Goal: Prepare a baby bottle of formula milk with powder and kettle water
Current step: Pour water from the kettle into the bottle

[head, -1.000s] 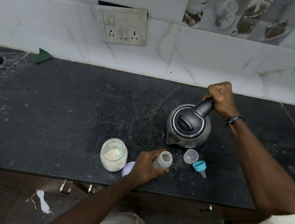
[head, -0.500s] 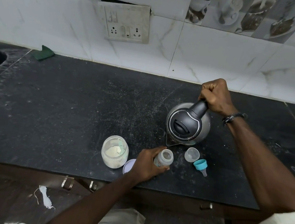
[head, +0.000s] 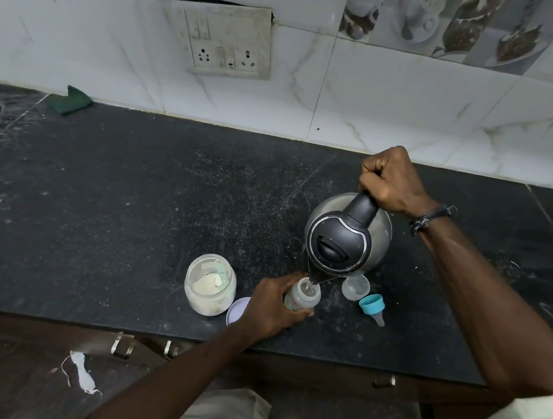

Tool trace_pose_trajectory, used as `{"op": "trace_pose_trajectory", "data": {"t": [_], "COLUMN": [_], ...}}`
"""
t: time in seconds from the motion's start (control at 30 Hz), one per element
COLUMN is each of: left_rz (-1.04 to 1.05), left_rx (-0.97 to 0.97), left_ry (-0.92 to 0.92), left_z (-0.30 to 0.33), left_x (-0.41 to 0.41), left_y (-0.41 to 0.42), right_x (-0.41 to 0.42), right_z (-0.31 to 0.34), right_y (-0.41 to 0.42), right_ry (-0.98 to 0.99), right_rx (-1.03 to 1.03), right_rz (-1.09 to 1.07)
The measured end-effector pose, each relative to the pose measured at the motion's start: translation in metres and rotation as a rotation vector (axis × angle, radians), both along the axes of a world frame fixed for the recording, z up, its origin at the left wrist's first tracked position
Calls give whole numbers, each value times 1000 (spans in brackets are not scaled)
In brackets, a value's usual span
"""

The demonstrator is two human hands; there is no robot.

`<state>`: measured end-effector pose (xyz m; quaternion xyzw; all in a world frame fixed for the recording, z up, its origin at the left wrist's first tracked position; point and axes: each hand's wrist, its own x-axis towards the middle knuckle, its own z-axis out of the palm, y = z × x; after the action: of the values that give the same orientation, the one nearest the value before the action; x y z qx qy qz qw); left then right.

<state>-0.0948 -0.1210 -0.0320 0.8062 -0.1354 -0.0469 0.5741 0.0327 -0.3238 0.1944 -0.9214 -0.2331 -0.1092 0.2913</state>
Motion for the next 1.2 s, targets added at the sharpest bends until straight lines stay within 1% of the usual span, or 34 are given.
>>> {"op": "trace_pose_trajectory", "data": {"t": [0.23,0.57,1.2], "left_rz": [1,-2,-13], "left_rx": [-11,-20,-26], "left_ry": [9,9,-18], "left_z": [1,4,9], "left_x": [-1,-2,-3], "left_y": [0,1,1], "right_x": [-2,-5,-7], "right_z": [2,4,5], "right_y": [2,3,2], "right_ry": [-29,-21,-42], "right_rx": [-17,-13,-56], "right_rz": [43,65,65]}}
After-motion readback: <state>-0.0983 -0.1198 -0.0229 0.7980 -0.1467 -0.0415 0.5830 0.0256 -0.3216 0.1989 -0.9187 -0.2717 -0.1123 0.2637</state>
